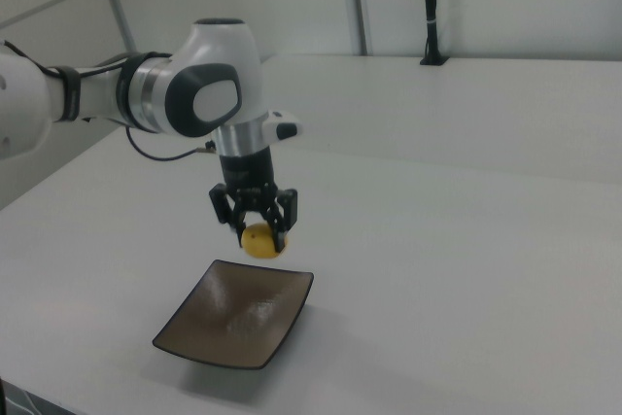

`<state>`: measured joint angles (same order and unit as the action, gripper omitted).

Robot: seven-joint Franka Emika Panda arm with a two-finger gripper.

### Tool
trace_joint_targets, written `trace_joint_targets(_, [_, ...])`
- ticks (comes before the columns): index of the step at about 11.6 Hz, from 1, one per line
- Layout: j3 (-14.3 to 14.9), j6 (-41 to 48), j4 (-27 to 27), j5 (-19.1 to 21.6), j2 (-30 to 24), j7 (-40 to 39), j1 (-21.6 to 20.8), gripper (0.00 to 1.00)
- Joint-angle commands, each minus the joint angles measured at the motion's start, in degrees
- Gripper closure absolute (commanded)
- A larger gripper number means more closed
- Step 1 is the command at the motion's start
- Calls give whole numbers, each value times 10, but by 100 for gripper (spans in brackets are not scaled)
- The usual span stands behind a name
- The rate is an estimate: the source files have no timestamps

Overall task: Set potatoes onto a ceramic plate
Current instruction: 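Carry the held potato over the brown square plate, then lower the potato onto the plate and open the gripper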

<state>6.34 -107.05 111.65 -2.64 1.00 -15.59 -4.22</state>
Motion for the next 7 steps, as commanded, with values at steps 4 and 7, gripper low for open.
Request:
trace_joint_targets(4, [-23,-47,139,6,-37,-31,-13,80])
trace_joint_targets(7, [-25,-91,173,6,-36,-30,-13,70])
